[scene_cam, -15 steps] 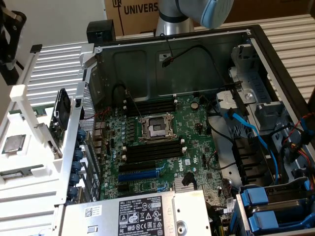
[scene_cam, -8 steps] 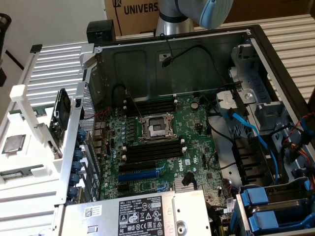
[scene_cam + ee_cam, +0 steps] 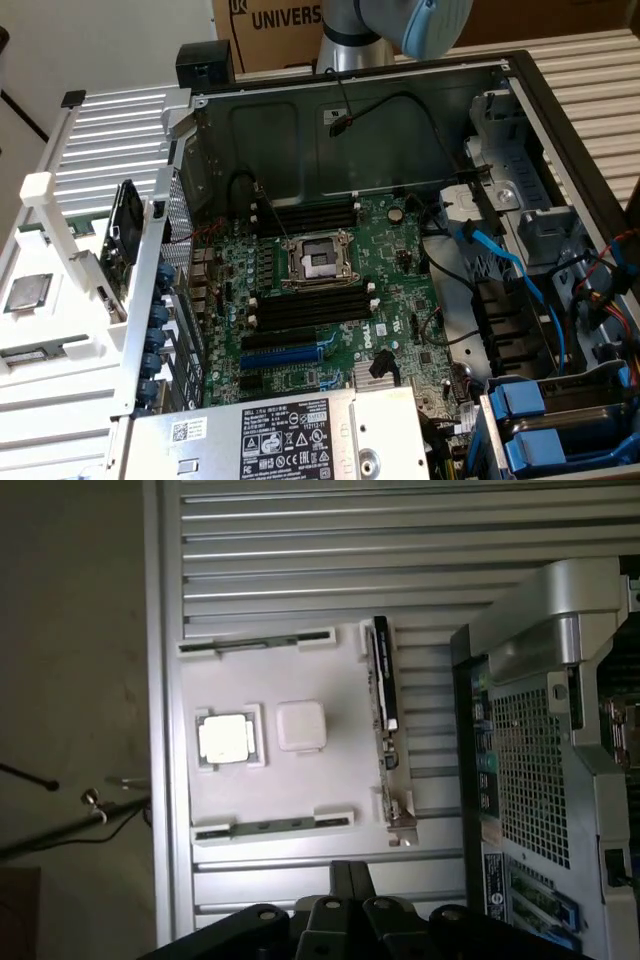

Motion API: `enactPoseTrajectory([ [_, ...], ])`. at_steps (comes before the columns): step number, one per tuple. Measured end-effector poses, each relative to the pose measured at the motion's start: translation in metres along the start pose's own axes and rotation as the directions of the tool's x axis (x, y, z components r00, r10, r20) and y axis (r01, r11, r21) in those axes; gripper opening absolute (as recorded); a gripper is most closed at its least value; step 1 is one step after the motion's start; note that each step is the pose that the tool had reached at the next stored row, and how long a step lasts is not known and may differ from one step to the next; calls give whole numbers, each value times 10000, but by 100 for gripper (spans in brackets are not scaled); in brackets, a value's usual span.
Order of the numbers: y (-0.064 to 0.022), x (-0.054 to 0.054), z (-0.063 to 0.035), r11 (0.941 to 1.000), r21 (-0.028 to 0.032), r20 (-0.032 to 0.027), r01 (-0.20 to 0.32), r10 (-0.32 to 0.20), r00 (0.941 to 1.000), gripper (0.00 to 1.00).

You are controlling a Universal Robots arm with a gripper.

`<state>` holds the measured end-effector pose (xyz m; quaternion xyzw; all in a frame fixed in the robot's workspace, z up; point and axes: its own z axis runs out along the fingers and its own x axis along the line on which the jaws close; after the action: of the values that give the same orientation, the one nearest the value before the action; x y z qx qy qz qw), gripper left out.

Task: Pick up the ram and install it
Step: 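Reach for the ram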

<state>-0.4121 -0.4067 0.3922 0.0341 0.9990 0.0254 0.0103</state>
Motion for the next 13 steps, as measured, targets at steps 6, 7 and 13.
enactPoseTrajectory([
  [6,60,101,5,10000,1,-1,0,0,10000,11],
  [7,70,135,7,10000,0,-1,0,0,10000,11],
  [13,101,277,8,10000,0,0,3,-3,10000,11],
])
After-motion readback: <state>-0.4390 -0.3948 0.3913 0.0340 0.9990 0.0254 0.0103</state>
